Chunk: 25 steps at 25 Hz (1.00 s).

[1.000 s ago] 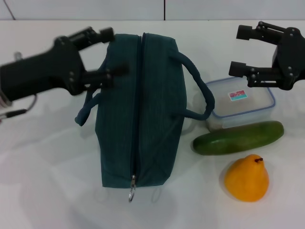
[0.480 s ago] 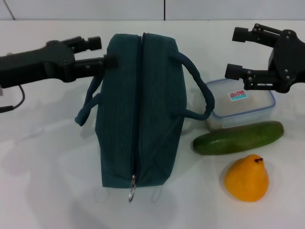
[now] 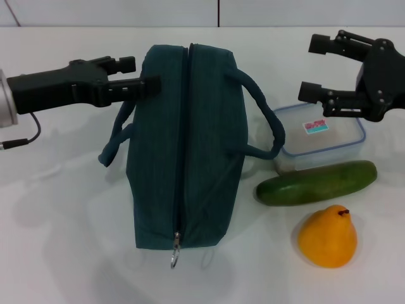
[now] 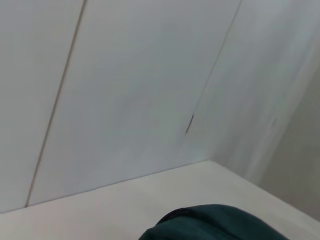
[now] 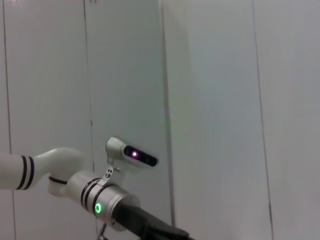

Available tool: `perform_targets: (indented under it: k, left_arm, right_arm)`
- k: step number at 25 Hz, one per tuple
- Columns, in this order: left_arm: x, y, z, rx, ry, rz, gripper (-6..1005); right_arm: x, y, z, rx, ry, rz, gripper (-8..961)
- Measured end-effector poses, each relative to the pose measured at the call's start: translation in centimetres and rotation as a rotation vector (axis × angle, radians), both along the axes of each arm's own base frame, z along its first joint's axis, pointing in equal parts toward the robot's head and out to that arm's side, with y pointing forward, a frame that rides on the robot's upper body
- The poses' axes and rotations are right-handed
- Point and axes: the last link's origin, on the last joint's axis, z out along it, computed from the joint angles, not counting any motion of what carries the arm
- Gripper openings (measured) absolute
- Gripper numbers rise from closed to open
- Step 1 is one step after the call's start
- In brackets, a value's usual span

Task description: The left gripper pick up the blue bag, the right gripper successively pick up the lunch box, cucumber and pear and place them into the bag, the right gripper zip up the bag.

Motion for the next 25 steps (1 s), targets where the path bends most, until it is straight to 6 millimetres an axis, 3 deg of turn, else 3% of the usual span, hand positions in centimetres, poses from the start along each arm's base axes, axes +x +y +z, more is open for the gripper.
perform_targets:
  k: [25]
  left_arm:
    - [0.11,1.06,-0.44,0.018,0.068,-0.002,873]
  right_arm:
    - [0.11,0.04,-0.43,0.012,0.015,-0.016,808]
